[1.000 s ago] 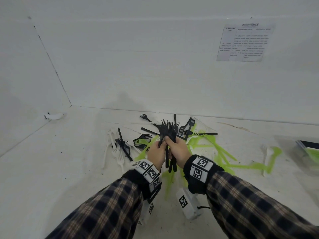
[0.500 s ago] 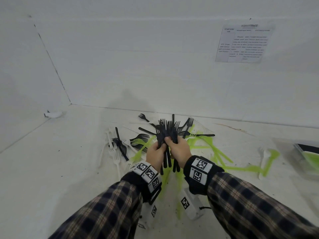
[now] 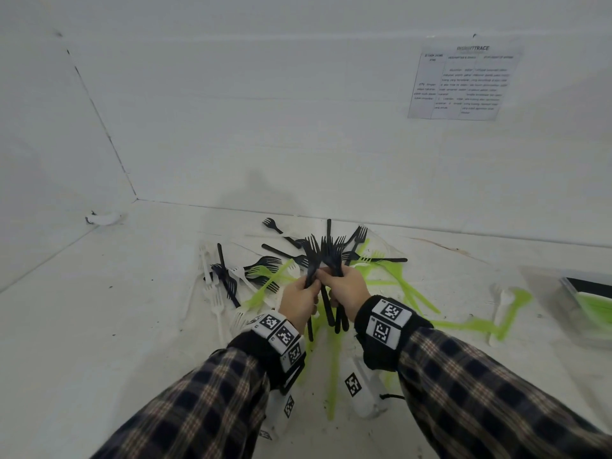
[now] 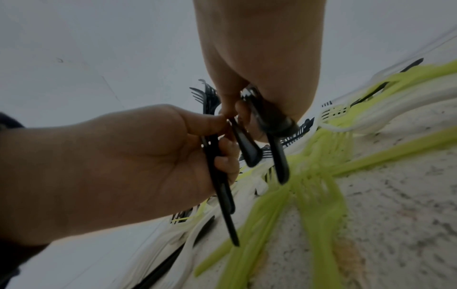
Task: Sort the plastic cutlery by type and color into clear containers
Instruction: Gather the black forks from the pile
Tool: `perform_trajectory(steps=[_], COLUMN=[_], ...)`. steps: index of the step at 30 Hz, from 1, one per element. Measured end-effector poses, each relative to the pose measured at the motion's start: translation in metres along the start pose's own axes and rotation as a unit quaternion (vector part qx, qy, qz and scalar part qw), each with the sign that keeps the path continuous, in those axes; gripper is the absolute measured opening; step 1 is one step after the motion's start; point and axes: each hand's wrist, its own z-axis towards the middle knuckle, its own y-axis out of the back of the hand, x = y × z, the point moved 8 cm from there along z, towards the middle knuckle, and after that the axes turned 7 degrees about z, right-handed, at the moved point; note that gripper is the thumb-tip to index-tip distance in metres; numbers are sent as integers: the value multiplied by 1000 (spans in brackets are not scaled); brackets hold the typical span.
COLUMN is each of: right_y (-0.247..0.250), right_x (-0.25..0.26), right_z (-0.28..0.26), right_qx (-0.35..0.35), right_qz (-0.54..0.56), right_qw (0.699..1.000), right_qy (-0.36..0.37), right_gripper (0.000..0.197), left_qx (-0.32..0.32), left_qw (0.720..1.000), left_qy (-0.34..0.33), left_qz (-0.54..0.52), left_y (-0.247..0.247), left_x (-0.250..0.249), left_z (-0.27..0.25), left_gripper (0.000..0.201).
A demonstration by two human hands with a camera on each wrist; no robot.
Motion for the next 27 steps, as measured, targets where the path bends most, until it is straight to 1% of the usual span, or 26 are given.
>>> perform_trajectory(steps=[3, 6, 9, 11, 12, 14, 16, 19, 21, 24, 27], right_y=[5, 11, 22, 28, 30, 34, 38, 33, 31, 30, 33], right_x=[-2, -1, -3, -4, -3, 0, 4, 4, 3, -2, -7], right_z=[1, -2, -3, -4, -5, -8, -12, -18, -22, -25, -25], right_qx=[-8, -8, -44, -67, -73, -83, -75, -18, 5, 6, -5], right_qz=[2, 24, 19, 16, 20, 31, 46, 45, 21, 8, 29], right_qw=[1000, 1000, 999, 998, 997, 996, 995, 997, 998, 999, 999], right_qy=[-7, -12, -3, 6, 12, 30, 51, 56, 60, 52, 30], right_gripper=[12, 21, 26, 19, 15, 11, 11, 16, 14, 12, 11], left_qx=[-8, -6, -49, -86, -94, -102, -109, -113, -104, -91, -70], left_qw=[1000, 999, 997, 995, 994, 993, 992, 993, 994, 996, 997], left_qy=[-23, -36, -39, -19, 1, 49, 65, 41, 24, -2, 11], left_qz=[18, 22, 37, 51, 55, 28, 10, 12, 1, 5, -16], left_y=[-5, -13, -10, -4, -3, -2, -3, -6, -11, -20, -29], left_x=[-5, -9, -7, -3, -1, 3, 5, 2, -3, -5, -1], left_z=[-5, -9, -6, -4, -5, -4, -3, -6, -11, -15, -18], left_gripper=[23, 19, 19, 16, 20, 32, 35, 27, 24, 27, 32])
